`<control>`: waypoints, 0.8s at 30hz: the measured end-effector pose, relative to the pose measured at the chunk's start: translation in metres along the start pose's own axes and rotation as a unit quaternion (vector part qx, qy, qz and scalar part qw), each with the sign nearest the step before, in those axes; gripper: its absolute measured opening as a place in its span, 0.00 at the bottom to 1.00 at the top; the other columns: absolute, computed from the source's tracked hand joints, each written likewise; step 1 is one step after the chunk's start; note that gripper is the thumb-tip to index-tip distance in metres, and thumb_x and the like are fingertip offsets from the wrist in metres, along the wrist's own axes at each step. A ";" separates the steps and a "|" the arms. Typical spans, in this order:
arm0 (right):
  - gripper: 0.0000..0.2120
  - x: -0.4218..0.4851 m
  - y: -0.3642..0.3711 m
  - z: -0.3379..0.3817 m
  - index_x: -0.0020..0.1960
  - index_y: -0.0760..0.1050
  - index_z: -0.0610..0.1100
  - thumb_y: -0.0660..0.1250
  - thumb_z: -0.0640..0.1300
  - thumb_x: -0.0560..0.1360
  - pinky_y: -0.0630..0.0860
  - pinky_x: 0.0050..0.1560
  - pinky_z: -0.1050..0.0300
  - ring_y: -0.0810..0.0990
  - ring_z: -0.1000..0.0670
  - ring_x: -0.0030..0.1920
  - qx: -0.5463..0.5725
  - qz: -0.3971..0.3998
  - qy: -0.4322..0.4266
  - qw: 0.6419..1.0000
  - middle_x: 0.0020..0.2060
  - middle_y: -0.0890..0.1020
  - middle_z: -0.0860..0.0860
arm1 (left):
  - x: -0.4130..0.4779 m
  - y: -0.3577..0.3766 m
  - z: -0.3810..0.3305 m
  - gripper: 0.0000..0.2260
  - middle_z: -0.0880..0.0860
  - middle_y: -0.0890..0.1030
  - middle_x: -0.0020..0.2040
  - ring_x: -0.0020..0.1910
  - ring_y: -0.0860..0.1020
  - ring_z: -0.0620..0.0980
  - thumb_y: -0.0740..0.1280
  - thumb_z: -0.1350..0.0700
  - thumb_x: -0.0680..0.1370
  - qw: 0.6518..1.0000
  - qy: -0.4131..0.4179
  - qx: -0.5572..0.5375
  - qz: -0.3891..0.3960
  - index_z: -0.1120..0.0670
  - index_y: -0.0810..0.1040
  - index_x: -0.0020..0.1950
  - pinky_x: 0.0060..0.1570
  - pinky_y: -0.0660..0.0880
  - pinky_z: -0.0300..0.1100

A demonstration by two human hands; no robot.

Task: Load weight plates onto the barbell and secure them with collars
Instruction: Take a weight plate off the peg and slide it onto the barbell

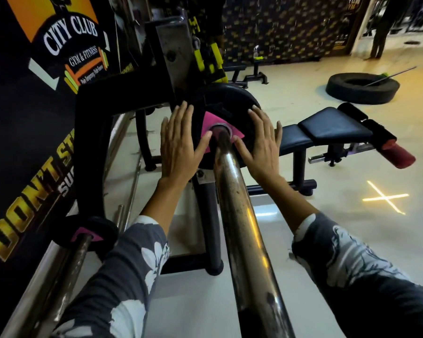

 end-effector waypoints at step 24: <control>0.20 -0.303 -0.171 0.168 0.59 0.73 0.41 0.57 0.53 0.76 0.72 0.54 0.58 0.77 0.48 0.54 0.112 0.116 -0.069 0.985 0.53 0.79 0.43 | -0.296 -0.222 -0.149 0.25 0.59 0.79 0.57 0.57 0.75 0.53 0.55 0.41 0.79 0.995 -0.076 -0.054 0.018 0.60 0.73 0.62 0.57 0.65 0.35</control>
Point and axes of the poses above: each hand's wrist, its own x-axis towards the middle knuckle, its own y-axis out of the palm, z = x × y, the point moved 3 cm from there along x, towards the middle knuckle
